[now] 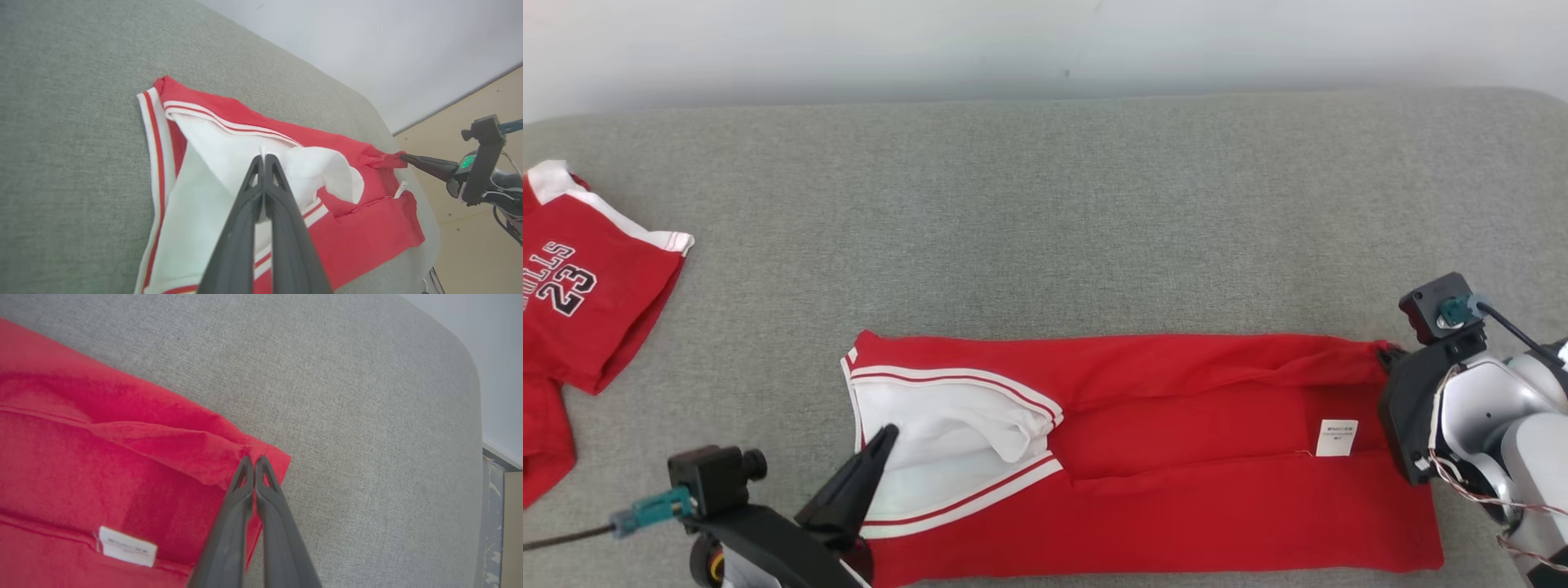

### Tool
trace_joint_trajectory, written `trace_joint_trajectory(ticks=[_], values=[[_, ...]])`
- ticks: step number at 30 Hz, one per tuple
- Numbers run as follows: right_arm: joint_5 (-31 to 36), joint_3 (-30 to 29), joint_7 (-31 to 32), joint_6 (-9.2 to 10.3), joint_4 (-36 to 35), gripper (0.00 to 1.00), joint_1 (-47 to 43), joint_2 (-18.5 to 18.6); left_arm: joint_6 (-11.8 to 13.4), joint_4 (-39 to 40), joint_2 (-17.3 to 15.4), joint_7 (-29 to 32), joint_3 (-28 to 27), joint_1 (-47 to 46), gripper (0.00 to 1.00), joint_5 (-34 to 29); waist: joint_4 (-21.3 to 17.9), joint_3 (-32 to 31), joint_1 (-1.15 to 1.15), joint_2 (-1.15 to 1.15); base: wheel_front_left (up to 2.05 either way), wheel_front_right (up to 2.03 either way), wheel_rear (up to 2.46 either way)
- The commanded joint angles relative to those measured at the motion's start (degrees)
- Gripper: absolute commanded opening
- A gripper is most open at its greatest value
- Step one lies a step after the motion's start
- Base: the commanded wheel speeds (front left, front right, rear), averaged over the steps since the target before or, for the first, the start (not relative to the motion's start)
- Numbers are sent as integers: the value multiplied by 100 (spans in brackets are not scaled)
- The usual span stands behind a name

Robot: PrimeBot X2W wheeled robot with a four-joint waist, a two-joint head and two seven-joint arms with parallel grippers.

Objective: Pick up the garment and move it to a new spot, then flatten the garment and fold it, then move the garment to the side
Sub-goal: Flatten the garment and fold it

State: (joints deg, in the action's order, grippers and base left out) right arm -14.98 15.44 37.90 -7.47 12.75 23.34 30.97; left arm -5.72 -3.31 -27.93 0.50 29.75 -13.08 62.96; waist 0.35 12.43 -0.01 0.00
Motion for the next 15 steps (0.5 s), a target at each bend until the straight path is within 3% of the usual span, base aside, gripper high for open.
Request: trace_joint_trajectory(ticks=[1,15], values=[[-29,14,22,-6,0,0,-75,56,-4,-20,28,-35,7,55,0,7,30,-18,1,0,0,0,0],[-154,-258,193,-6,-520,0,-919,301,-70,-351,109,-401,-73,505,0,237,55,-393,1,0,0,0,0]])
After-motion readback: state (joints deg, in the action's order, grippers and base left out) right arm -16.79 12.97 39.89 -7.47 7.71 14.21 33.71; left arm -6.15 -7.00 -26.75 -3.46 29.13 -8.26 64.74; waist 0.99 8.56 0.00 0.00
